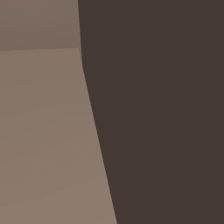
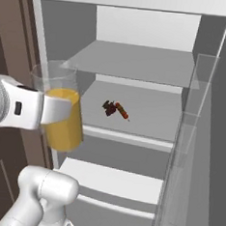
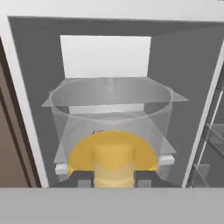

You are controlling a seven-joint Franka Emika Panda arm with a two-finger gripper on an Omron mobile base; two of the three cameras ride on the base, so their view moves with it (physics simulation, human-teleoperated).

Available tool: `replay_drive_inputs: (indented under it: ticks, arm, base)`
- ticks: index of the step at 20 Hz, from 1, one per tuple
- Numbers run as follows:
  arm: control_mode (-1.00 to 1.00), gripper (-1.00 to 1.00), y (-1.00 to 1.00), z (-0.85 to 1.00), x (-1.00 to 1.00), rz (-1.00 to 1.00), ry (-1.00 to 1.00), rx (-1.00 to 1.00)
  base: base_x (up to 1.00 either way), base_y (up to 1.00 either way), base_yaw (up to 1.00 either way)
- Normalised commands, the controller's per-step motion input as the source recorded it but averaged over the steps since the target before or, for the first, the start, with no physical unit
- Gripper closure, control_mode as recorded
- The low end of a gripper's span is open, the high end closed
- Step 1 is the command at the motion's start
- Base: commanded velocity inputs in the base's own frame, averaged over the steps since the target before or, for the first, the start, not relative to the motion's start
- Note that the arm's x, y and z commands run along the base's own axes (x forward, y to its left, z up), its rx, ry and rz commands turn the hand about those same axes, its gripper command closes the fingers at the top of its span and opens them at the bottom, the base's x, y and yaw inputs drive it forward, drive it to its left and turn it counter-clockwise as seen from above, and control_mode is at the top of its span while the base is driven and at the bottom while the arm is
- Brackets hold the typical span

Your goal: Move the grapes and kebabs from the top shelf to the second highest shelf to make space. Then, place the pitcher from the counter on the cleared top shelf.

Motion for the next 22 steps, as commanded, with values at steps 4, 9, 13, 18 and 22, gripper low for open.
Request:
replay_drive_inputs:
  ticks: [4, 9, 13, 18, 22]
  arm:
    - [-1.0, 1.0, -0.06, 0.46, 0.46, 0.0, -0.29, -0.01]
    - [-1.0, 1.0, -0.03, 0.09, 0.99, 0.0, -0.06, 0.0]
    - [-1.0, 1.0, -0.08, 0.19, 0.51, 0.0, -0.11, 0.0]
    - [-1.0, 1.0, -0.13, 0.23, 0.13, 0.0, -0.2, 0.0]
    - [-1.0, 1.0, -0.05, 0.09, 0.51, 0.0, -0.09, 0.0]
  base:
    - [0.0, 0.0, 0.0]
    - [0.0, 0.0, 0.0]
    - [0.0, 0.0, 0.0]
    - [0.0, 0.0, 0.0]
    - [0.0, 0.0, 0.0]
